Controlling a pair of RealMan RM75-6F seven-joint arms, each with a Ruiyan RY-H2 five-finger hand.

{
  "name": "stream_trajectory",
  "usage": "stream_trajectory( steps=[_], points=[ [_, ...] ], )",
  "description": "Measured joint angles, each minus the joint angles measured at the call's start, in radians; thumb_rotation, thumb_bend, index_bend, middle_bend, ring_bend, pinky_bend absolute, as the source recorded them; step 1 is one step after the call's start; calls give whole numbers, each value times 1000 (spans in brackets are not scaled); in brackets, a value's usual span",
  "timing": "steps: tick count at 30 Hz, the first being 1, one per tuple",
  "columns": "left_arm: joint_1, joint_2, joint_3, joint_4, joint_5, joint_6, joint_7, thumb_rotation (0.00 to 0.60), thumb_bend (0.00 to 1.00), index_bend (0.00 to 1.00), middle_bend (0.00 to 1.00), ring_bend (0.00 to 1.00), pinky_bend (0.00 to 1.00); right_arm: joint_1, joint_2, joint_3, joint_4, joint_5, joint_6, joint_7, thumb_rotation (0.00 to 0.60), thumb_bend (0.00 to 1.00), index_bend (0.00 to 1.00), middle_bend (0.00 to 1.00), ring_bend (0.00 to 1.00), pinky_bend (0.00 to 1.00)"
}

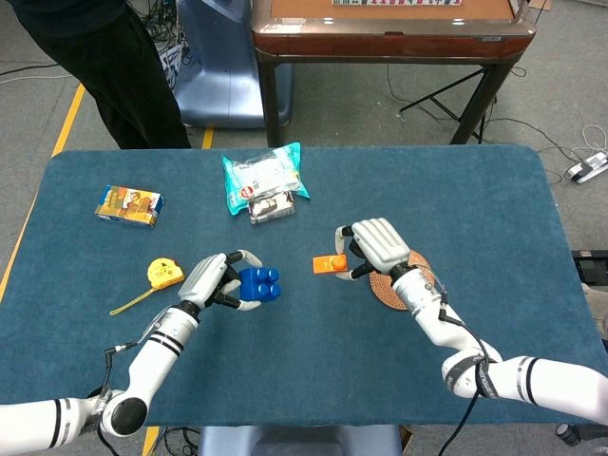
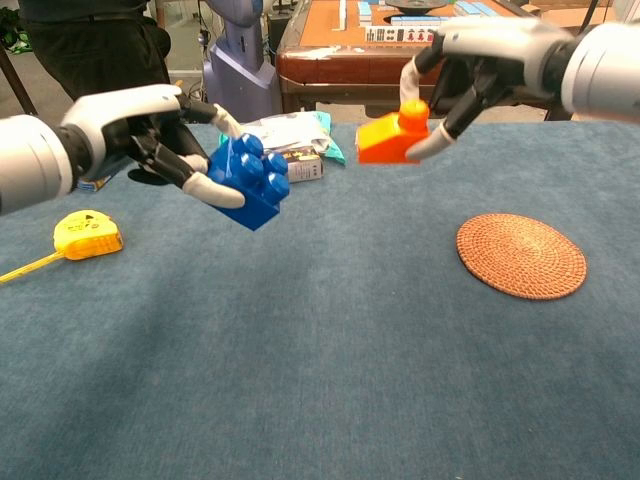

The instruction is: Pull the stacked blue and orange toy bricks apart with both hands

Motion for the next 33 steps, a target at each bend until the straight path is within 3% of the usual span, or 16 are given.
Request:
stream_trajectory(
  steps=[1, 3, 7, 10, 14, 17, 19, 22, 26, 33],
  points=[
    [-4, -6, 0, 8, -9, -3, 7, 600, 9, 448, 1000, 1000, 1000, 2, -14, -5, 16, 6, -2, -11, 600, 120, 400, 1000, 1000, 1000],
    [-8, -9, 2, 13, -20, -8, 18, 600, 9, 315, 1000, 1000, 1000, 7, -37, -15, 43, 20, -11, -31, 600, 5, 275, 1000, 1000, 1000],
    [-13, -4, 8, 12, -40, -10, 51, 600, 8, 137, 1000, 1000, 1000, 13, -48, -21, 53, 35, -31, -47, 600, 0, 115, 1000, 984, 1000],
    [-10, 8, 14, 0, -48, 3, 76, 600, 8, 101, 1000, 986, 1000, 7, -42, -18, 43, 23, -29, -40, 600, 0, 60, 1000, 940, 998],
    [3, 40, 28, -31, -43, 16, 94, 600, 6, 97, 977, 835, 1000, -13, -26, -18, 23, -8, 6, -36, 600, 0, 73, 971, 848, 957],
    [24, 75, 46, -56, -15, 42, 113, 600, 6, 95, 802, 703, 973, -34, 8, -25, -9, -26, 32, -49, 600, 0, 153, 867, 759, 912],
    [43, 100, 65, -70, 19, 75, 136, 600, 6, 96, 646, 599, 894, -52, 41, -36, -36, -39, 50, -68, 600, 0, 177, 773, 680, 866],
    [81, 146, 101, -90, 74, 138, 179, 600, 6, 100, 492, 483, 776, -81, 94, -59, -71, -64, 74, -94, 600, 0, 179, 566, 496, 716],
    [148, 223, 149, -116, 122, 220, 226, 600, 6, 115, 310, 335, 608, -128, 168, -99, -107, -112, 99, -112, 600, 0, 179, 385, 345, 543],
    [275, 328, 220, -121, 194, 341, 247, 600, 6, 145, 247, 250, 497, -238, 253, -160, -130, -232, 192, -76, 600, 0, 179, 308, 280, 450]
  ],
)
